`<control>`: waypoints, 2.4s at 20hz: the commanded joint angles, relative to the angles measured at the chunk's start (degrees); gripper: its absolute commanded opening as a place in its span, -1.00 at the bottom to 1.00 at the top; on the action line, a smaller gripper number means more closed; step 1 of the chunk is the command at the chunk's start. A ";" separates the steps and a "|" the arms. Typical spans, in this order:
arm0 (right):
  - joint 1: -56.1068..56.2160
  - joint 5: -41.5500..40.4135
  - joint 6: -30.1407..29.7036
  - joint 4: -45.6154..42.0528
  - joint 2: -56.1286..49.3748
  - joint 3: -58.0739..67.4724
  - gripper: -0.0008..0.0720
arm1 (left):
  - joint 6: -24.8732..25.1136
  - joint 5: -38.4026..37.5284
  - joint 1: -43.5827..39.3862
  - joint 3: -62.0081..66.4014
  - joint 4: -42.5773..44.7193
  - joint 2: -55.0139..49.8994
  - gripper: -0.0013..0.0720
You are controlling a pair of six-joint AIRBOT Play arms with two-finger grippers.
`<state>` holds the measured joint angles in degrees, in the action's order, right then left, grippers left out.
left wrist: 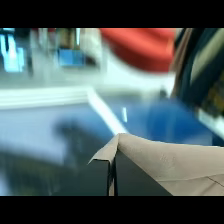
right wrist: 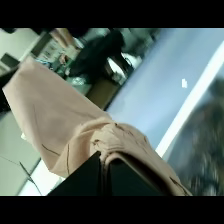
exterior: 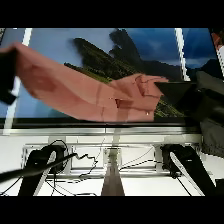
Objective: Fold the clothes and pants, and hang the long-sleeved shirts on hangers.
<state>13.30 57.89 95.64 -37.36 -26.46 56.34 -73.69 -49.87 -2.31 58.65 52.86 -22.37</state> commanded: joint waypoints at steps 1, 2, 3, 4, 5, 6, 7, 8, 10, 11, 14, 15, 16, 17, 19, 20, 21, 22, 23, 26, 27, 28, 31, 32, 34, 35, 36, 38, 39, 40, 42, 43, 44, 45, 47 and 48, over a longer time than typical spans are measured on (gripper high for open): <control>0.07 -7.72 13.42 -6.23 -2.54 -9.05 -0.93 | -5.16 -4.04 -1.01 -7.82 -0.04 -7.85 -0.91; 0.07 -12.59 13.42 -6.45 -4.70 -12.37 -0.93 | -4.57 -0.59 -2.27 -10.73 -1.66 -12.15 -0.91; 0.07 -17.88 13.42 -6.38 -7.76 -15.34 -0.93 | -3.17 5.14 -4.31 -13.35 -3.34 -17.42 -0.91; 0.07 -22.73 13.42 -6.40 -11.63 -17.38 -0.93 | -1.51 11.34 -6.75 -14.67 -4.76 -23.06 -0.91; 0.04 -27.06 13.22 -6.86 -15.56 -18.25 -0.93 | -0.04 16.11 -9.18 -14.60 -5.66 -28.39 -0.91; -0.24 -30.49 13.16 -8.15 -19.89 -18.23 -0.93 | 0.94 19.54 -11.45 -13.86 -6.47 -33.66 -0.91; -0.70 -32.92 12.72 -9.05 -23.34 -18.23 -0.93 | 0.87 20.33 -12.90 -12.81 -6.67 -37.70 -0.91; -1.64 -33.51 12.72 -10.40 -26.08 -18.23 -0.93 | 0.87 19.41 -13.77 -11.80 -6.64 -41.16 -0.91; -5.05 -29.68 11.45 -16.48 -29.33 -18.16 -0.93 | 0.87 13.22 -14.14 -11.43 -6.47 -44.52 -0.91; -6.88 -25.70 9.66 -19.37 -29.88 -18.16 -0.93 | 0.87 8.59 -14.10 -11.43 -6.16 -45.20 -0.91; -12.02 -9.97 0.50 -26.73 -29.99 -18.14 -0.93 | 0.87 -5.35 -14.49 -11.54 -5.55 -45.75 -0.91; -13.27 -5.22 -2.49 -29.64 -29.99 -18.14 -0.93 | 0.87 -7.69 -15.08 -11.72 -5.53 -45.92 -0.91; -14.19 -1.44 -3.85 -32.65 -29.99 -18.14 -0.93 | 0.85 -8.20 -16.00 -12.09 -5.57 -46.23 -0.91; -14.80 0.72 -3.89 -35.36 -29.99 -18.14 -0.93 | 0.87 -7.65 -17.09 -12.48 -5.60 -46.66 -0.91; -15.17 1.70 -3.89 -39.28 -29.99 -18.14 -0.79 | 0.85 -6.73 -19.63 -12.81 -5.57 -48.30 -0.89; -15.17 1.36 -3.89 -40.11 -30.01 -18.14 -0.17 | 0.87 -6.75 -20.70 -12.81 -5.55 -49.27 -0.50; -15.17 0.59 -3.87 -40.48 -30.03 -18.12 0.46 | 0.87 -6.75 -21.33 -12.81 -5.60 -50.03 0.28; -15.17 -0.83 -3.87 -40.89 -30.03 -18.12 0.59 | 0.85 -6.78 -21.68 -12.81 -5.60 -50.64 0.98; -15.17 -2.51 -3.82 -41.40 -30.03 -18.10 0.59 | 0.87 -6.75 -21.66 -12.81 -5.60 -50.99 0.96; -17.27 -2.45 -3.80 -41.77 -33.48 -14.36 0.59 | 0.87 -6.73 -21.64 -12.79 -5.57 -51.08 0.96; -19.21 -0.70 -3.87 -41.05 -36.02 -11.80 0.59 | 0.87 -6.73 -21.64 -12.79 -5.57 -51.08 0.96; -21.51 1.46 -5.01 -39.32 -38.82 -9.18 0.59 | 0.87 -6.73 -21.64 -12.79 -5.57 -51.08 0.96; -29.42 12.41 -15.82 -26.01 -48.81 -1.73 0.59 | 0.87 -6.73 -21.64 -12.79 -5.57 -51.08 0.96; -31.36 15.85 -19.47 -21.40 -51.82 -0.61 0.59 | 0.87 -6.73 -21.64 -12.79 -5.57 -51.08 0.96; -33.35 17.29 -25.27 -16.17 -56.85 -0.39 0.59 | 0.87 -6.71 -21.64 -12.79 -5.55 -51.08 0.96; -33.33 16.55 -27.04 -15.76 -58.71 -0.39 0.59 | 0.87 -6.73 -21.64 -12.79 -5.55 -51.10 0.96; -32.96 15.45 -28.46 -15.17 -60.48 -0.39 0.59 | 0.87 -6.71 -21.64 -12.81 -5.55 -51.10 0.96; -32.11 11.69 -30.51 -14.91 -62.99 -0.39 0.59 | 0.87 -6.05 -21.64 -12.81 -5.33 -51.10 0.96; -31.91 9.44 -30.86 -14.88 -63.95 -0.39 0.59 | 0.87 -5.49 -21.64 -12.81 -5.31 -51.10 0.96; -31.74 7.78 -30.84 -14.84 -64.67 -0.39 0.59 | 0.87 -4.79 -21.64 -12.83 -5.31 -51.10 0.96; -31.06 6.97 -31.82 -13.22 -66.07 -0.39 0.59 | 0.87 -3.23 -21.64 -12.83 -5.29 -51.10 0.96; -30.45 7.67 -33.66 -11.91 -66.69 -0.39 0.58 | 0.90 -2.03 -21.64 -12.85 -5.05 -51.12 0.96; -29.51 8.96 -36.02 -10.32 -67.36 -0.39 0.58 | 0.90 -0.66 -21.64 -12.85 -4.42 -51.17 0.96; -28.30 9.99 -38.56 -8.79 -67.89 -0.39 0.57 | 0.90 0.70 -21.64 -12.85 -4.24 -51.52 0.96; -25.51 9.90 -42.49 -7.02 -68.17 -0.37 0.46 | 0.90 2.60 -21.64 -12.85 -4.09 -52.72 0.96; -24.17 10.03 -44.44 -6.75 -68.17 -0.04 -0.09 | 0.92 3.02 -21.64 -12.85 -4.00 -53.46 0.96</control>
<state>-13.96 67.31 57.63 -47.00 -93.73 55.99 -72.82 -49.80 -23.90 45.82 48.31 -74.59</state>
